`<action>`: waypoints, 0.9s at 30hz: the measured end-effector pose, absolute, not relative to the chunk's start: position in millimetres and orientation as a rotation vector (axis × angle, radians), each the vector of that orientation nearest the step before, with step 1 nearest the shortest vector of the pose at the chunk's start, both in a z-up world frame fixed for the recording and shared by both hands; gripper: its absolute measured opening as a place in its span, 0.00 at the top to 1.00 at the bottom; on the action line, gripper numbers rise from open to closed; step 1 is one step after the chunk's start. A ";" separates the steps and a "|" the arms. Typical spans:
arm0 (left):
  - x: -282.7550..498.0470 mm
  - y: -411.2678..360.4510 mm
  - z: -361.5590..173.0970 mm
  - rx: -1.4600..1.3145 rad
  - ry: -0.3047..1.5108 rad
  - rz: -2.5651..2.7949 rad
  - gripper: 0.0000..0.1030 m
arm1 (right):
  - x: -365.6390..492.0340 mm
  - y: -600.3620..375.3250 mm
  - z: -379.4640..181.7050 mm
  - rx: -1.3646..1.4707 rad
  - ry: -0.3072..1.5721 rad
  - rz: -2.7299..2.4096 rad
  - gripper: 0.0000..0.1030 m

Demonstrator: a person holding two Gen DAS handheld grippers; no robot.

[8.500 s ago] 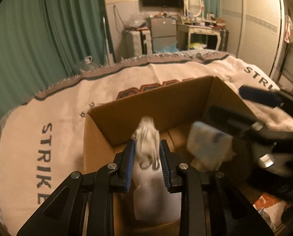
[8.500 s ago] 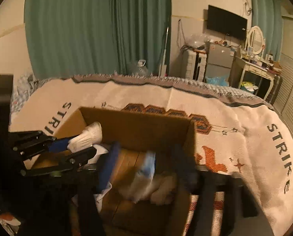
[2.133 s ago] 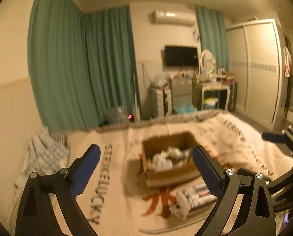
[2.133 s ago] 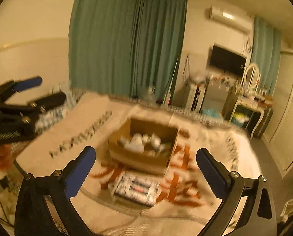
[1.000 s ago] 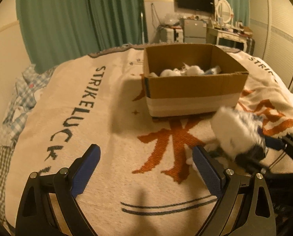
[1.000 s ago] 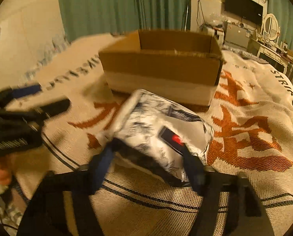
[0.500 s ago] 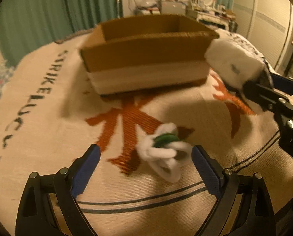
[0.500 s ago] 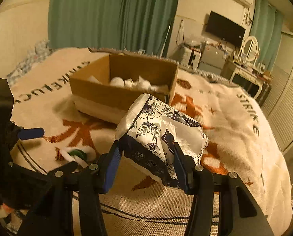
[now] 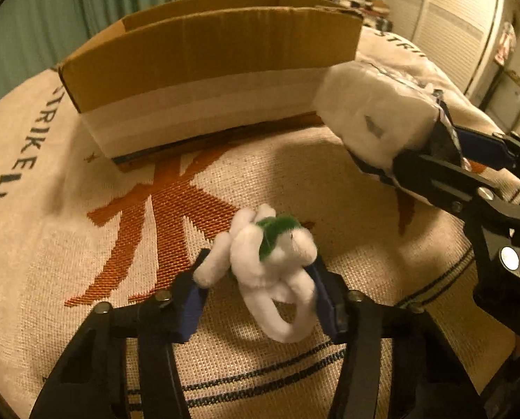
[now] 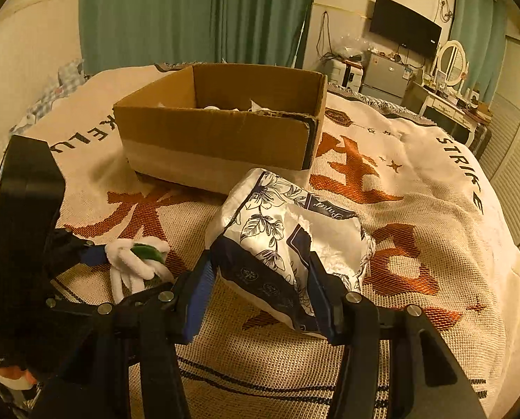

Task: Organize soft objects
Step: 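Carry the tissue pack and plush into the box and open both tools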

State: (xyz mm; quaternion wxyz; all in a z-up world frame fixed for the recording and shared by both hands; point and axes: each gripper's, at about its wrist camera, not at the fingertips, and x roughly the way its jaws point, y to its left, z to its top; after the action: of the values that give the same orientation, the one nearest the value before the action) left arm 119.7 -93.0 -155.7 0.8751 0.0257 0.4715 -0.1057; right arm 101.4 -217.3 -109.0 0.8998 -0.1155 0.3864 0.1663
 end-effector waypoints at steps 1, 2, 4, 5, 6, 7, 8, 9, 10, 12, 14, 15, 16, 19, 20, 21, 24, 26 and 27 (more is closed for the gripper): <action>118.4 -92.2 -154.8 0.052 0.983 -0.226 0.56 | 100.3 -217.6 -108.4 -0.237 0.795 0.344 0.50; 117.5 -90.2 -153.8 0.053 0.979 -0.227 0.61 | 99.2 -218.4 -107.0 -0.227 0.793 0.345 0.50; 111.7 -85.6 -148.6 0.055 0.963 -0.223 0.62 | 96.1 -219.2 -103.4 -0.211 0.785 0.346 0.50; 108.7 -83.0 -145.5 0.051 0.955 -0.222 0.62 | 94.9 -219.6 -101.9 -0.207 0.783 0.343 0.51; 105.5 -79.1 -141.2 0.047 0.941 -0.222 0.62 | 92.4 -219.7 -99.3 -0.205 0.777 0.340 0.51; 100.7 -75.2 -135.4 0.044 0.924 -0.222 0.62 | 89.1 -218.8 -96.3 -0.207 0.770 0.342 0.51; 96.2 -71.1 -130.8 0.043 0.909 -0.221 0.62 | 85.6 -217.7 -92.7 -0.211 0.762 0.343 0.51; 93.8 -71.6 -125.0 0.044 0.893 -0.219 0.62 | 82.0 -216.6 -89.2 -0.214 0.752 0.342 0.51; 88.0 -68.1 -116.1 0.041 0.871 -0.217 0.62 | 77.6 -215.0 -84.8 -0.218 0.741 0.343 0.51; 82.4 -69.0 -102.0 0.036 0.835 -0.214 0.62 | 69.0 -212.6 -75.0 -0.224 0.718 0.347 0.51; 72.1 -66.7 -84.9 0.036 0.791 -0.208 0.62 | 60.0 -210.5 -63.6 -0.232 0.691 0.353 0.51; 71.5 -66.4 -78.5 0.037 0.776 -0.205 0.62 | 55.1 -209.4 -55.3 -0.237 0.671 0.354 0.51; 69.7 -64.8 -67.7 0.037 0.751 -0.196 0.62 | 50.5 -208.2 -46.6 -0.243 0.652 0.354 0.51; 70.1 -58.5 -40.8 0.032 0.701 -0.179 0.62 | 39.9 -205.2 -25.9 -0.263 0.601 0.350 0.51; 68.9 -56.8 -33.7 0.038 0.684 -0.172 0.62 | 35.7 -204.0 -16.0 -0.268 0.577 0.350 0.51; 69.0 -54.7 -25.8 0.048 0.665 -0.166 0.62 | 33.9 -203.2 -9.7 -0.269 0.563 0.352 0.51; 73.5 -47.8 -2.1 0.066 0.612 -0.157 0.62 | 34.0 -199.8 12.5 -0.275 0.518 0.356 0.51; 78.8 -44.7 9.7 0.064 0.587 -0.159 0.62 | 37.8 -197.7 23.7 -0.282 0.494 0.356 0.51; 84.8 -42.4 16.7 0.062 0.574 -0.156 0.62 | 42.4 -196.1 31.1 -0.286 0.479 0.357 0.51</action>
State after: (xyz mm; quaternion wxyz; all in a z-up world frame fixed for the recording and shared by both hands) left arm 84.8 -42.4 16.7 0.9556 0.0306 0.2827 -0.0769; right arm 42.4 -196.1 31.1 0.9457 -0.1404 0.2354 0.1750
